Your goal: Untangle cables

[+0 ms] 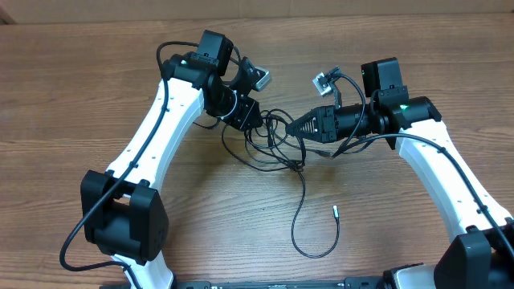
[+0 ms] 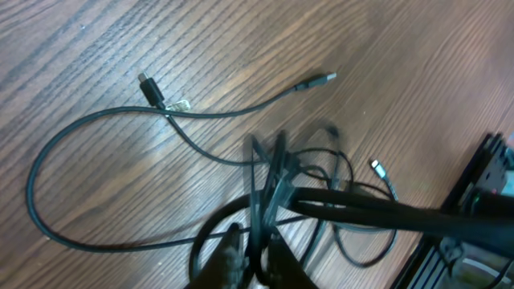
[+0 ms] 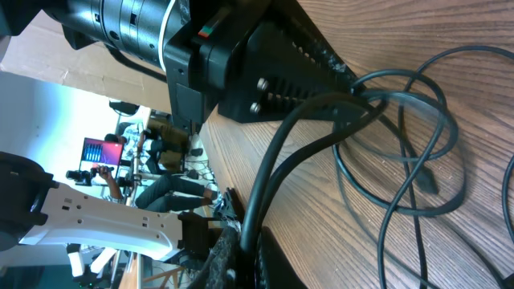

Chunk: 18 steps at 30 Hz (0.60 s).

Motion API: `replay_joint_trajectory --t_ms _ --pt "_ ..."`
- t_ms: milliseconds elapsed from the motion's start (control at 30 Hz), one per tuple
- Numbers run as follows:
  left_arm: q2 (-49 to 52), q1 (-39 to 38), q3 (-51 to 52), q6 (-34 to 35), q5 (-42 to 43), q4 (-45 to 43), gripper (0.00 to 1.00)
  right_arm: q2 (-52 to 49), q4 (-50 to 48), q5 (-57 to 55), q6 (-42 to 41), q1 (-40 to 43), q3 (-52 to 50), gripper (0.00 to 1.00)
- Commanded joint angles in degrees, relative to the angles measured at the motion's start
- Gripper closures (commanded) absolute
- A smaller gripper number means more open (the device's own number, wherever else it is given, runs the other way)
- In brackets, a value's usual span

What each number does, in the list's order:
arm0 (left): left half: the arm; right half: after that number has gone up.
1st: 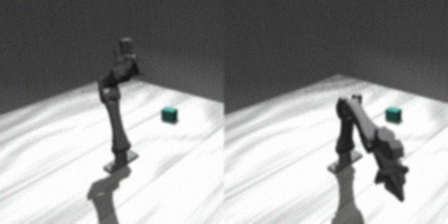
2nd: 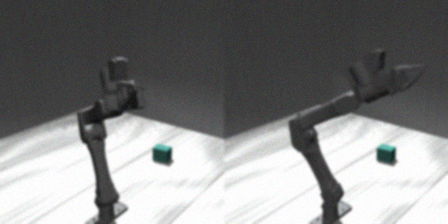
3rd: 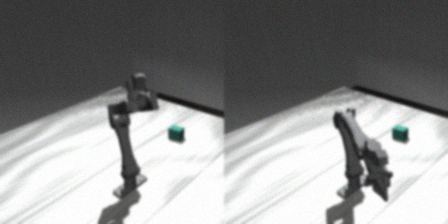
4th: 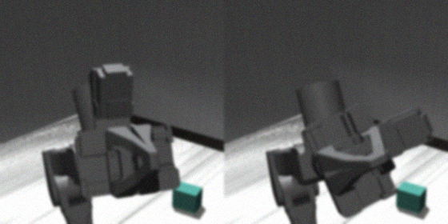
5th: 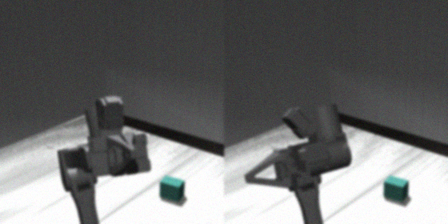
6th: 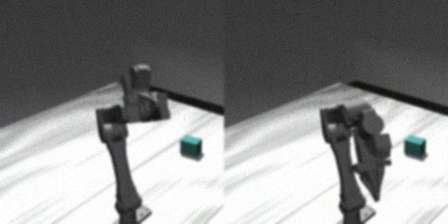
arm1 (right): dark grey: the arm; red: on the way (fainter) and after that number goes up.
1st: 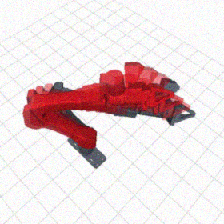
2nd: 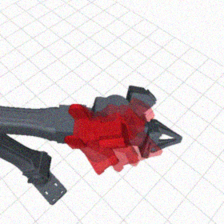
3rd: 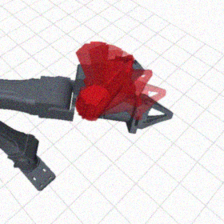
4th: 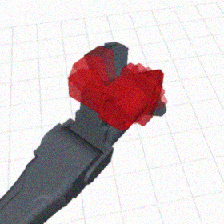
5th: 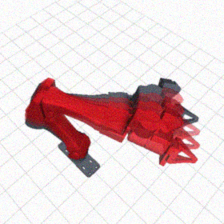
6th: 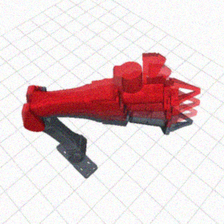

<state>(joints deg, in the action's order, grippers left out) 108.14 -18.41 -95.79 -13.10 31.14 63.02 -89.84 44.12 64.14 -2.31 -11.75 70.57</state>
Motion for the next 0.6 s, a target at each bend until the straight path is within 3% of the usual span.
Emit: replay_joint_trajectory --t_ms 0,200,300,333,400,567 --pt "0.6 -0.4 0.5 0.5 0.0 0.1 0.96 0.6 -0.3 1.6 0.9 -0.3 1.1 0.96" --pt "0.3 0.7 0.2 0.5 -0.1 0.4 0.96 0.6 0.7 -5.8 -1.6 -0.2 1.1 0.96" --pt "-1.1 3.3 -1.1 0.5 0.0 1.5 0.96 0.6 4.2 -24.3 -10.2 0.4 1.1 0.96" --pt "-2.3 5.2 -2.2 0.5 0.0 2.2 0.96 0.6 6.7 -36.1 -16.4 1.0 1.1 0.96" --pt "-4.1 7.6 -3.4 0.5 0.0 3.0 0.96 0.6 9.3 -45.7 -22.3 1.8 1.1 0.96" --pt "-8.2 13.1 -3.9 0.5 3.3 3.3 0.96 0.6 12.0 -53.6 -28.7 4.5 1.1 0.96"
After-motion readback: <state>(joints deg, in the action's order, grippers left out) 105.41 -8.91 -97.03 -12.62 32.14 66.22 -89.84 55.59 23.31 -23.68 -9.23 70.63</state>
